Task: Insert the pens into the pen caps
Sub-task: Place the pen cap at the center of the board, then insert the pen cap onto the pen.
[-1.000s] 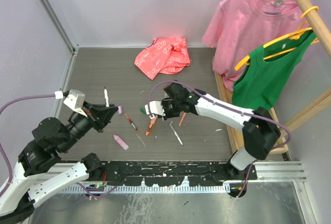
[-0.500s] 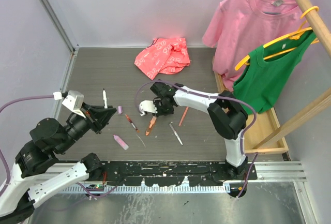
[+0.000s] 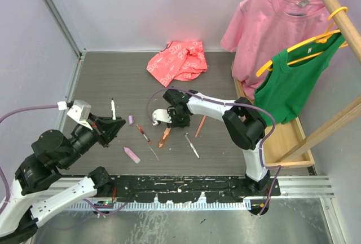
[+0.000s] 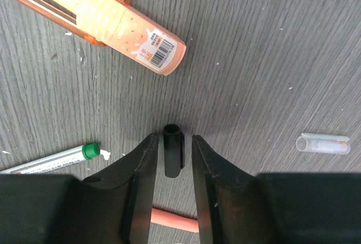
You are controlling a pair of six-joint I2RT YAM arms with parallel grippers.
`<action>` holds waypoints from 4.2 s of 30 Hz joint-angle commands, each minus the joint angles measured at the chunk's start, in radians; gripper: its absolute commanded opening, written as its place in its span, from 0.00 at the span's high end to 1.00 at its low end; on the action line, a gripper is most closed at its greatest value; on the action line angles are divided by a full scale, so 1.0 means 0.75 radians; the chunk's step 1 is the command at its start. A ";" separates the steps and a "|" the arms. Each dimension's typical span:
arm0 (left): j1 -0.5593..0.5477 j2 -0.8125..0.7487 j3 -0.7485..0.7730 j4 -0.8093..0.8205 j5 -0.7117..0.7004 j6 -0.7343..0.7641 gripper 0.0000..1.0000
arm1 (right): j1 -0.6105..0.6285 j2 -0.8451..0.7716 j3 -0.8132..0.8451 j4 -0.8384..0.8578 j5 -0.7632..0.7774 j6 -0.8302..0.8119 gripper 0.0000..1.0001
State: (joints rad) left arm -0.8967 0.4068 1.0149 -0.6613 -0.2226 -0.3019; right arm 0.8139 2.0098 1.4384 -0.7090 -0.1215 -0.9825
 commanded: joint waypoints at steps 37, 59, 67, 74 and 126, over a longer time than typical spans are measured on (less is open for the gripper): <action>0.002 0.021 0.013 0.075 -0.001 0.023 1.00 | -0.039 -0.388 -0.144 0.266 0.722 2.685 0.50; 0.002 0.022 0.005 0.066 0.008 0.012 1.00 | 0.023 -0.068 0.116 -0.325 0.845 3.395 0.51; 0.003 0.036 0.011 0.066 0.017 0.017 1.00 | 0.023 -0.033 0.114 -0.328 0.836 3.417 0.50; 0.002 0.029 0.008 0.069 0.006 0.012 1.00 | 0.023 0.006 0.118 -0.324 0.790 3.415 0.50; 0.003 0.089 0.014 0.079 0.020 0.001 1.00 | 0.025 -0.501 -0.212 -0.038 1.073 3.184 1.00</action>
State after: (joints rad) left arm -0.8967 0.4515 1.0126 -0.6559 -0.2203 -0.2985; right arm 0.8303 1.8454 1.3045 -0.7742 0.5167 1.4494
